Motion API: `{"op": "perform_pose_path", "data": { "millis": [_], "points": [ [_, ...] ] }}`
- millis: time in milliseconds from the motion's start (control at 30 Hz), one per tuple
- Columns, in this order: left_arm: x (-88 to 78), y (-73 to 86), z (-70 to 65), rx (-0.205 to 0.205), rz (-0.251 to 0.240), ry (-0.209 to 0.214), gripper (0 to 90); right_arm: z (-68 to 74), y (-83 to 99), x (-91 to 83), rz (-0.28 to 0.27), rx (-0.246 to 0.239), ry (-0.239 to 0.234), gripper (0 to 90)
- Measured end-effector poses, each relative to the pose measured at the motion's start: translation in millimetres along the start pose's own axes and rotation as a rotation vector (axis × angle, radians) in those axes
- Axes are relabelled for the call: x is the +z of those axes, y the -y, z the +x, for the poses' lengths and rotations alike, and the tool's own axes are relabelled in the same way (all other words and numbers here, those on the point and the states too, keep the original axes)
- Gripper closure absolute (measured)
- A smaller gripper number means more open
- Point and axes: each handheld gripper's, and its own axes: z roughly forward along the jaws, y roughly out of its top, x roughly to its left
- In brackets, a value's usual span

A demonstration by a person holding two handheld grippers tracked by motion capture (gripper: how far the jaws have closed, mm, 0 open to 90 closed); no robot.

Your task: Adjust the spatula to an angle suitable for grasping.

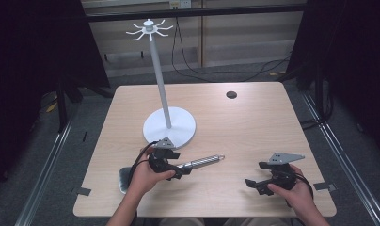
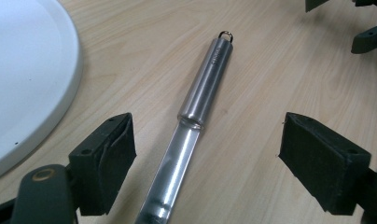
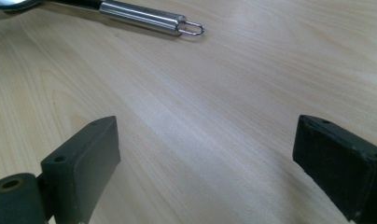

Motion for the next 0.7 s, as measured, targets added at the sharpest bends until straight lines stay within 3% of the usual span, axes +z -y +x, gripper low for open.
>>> {"op": "perform_pose_path", "data": {
  "millis": [400,600,700],
  "points": [
    [3.7,0.3,-6.8,0.02,0.015,0.03,21.6,-0.9,-0.8,-2.0,-0.007,0.005,0.005,7.2],
    [8.3,0.2,-12.3,0.055,0.025,0.083,43.4,-2.0,-0.4,-2.9,-0.017,0.009,0.012,6.8],
    [10.7,1.1,-13.9,0.079,0.051,0.072,52.9,-2.2,0.0,-3.8,-0.019,0.014,0.011,6.8]
  ]
}}
